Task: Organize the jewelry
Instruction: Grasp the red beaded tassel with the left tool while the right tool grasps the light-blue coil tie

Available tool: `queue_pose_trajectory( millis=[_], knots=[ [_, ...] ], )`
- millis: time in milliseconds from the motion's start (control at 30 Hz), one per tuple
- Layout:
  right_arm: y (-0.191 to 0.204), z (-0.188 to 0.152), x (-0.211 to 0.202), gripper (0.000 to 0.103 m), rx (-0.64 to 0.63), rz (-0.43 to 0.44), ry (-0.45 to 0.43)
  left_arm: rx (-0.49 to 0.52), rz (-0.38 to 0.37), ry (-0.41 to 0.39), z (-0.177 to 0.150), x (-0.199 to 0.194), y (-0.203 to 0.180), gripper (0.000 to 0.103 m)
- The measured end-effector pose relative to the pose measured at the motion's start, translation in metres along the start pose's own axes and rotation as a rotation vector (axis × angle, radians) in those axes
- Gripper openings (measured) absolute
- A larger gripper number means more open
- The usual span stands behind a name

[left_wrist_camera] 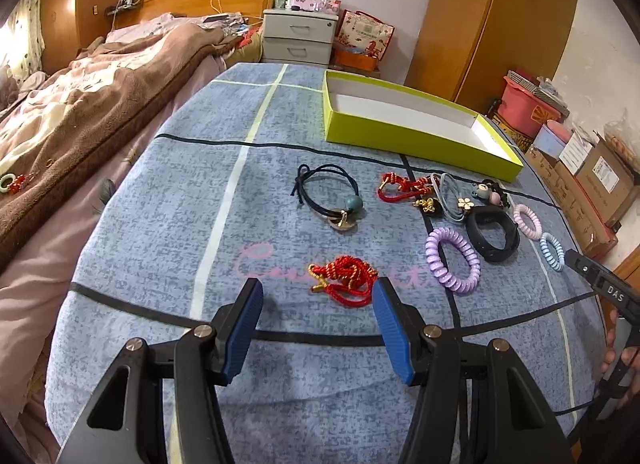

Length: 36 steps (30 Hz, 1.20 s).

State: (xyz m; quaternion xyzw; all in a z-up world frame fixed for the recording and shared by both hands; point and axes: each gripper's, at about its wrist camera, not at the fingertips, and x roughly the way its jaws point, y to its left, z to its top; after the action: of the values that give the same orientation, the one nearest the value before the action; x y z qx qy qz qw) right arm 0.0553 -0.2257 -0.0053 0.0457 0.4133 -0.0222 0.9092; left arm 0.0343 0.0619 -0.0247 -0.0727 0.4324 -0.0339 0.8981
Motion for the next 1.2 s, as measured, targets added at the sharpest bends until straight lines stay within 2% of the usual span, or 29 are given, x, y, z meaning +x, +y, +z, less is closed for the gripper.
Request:
queue_pose_trajectory(
  millis=[100,233,367,467,533,567,633,667,800,967,1200],
  knots=[
    [-0.001,0.003,0.004,0.066,0.005,0.009,0.009,0.016,-0.004,0.013,0.003,0.006,-0.003,0.059],
    [-0.001,0.004,0.014,0.054,0.007,0.017,0.05,0.035,0.008,0.029,0.005,0.015,-0.007,0.059],
    [0.0,0.004,0.016,0.051,-0.001,0.016,0.059,0.046,0.009,0.022,0.005,0.016,-0.011,0.059],
    [0.001,0.004,0.017,0.042,-0.01,0.0,0.066,0.067,0.026,0.02,0.004,0.016,-0.014,0.058],
    [0.003,0.004,0.017,0.037,-0.019,-0.004,0.068,0.066,0.035,0.018,0.004,0.016,-0.014,0.052],
    [0.003,0.003,0.017,0.034,-0.024,-0.008,0.068,0.069,0.038,0.016,0.004,0.016,-0.014,0.046],
    [0.005,0.003,0.017,0.023,-0.036,-0.022,0.069,0.075,0.046,0.012,0.003,0.015,-0.014,0.038],
    [0.005,0.003,0.017,0.021,-0.038,-0.023,0.068,0.084,0.045,0.012,0.003,0.015,-0.014,0.034],
    [0.003,0.002,0.016,0.012,-0.029,-0.02,0.064,0.093,0.029,0.01,0.002,0.014,-0.014,0.026],
    [0.002,0.001,0.014,0.011,-0.017,-0.011,0.064,0.079,0.001,0.005,0.003,0.014,-0.011,0.015],
    [0.0,-0.001,0.009,0.01,0.006,0.013,0.051,0.075,-0.021,-0.033,0.008,0.007,-0.009,0.014]
  ],
)
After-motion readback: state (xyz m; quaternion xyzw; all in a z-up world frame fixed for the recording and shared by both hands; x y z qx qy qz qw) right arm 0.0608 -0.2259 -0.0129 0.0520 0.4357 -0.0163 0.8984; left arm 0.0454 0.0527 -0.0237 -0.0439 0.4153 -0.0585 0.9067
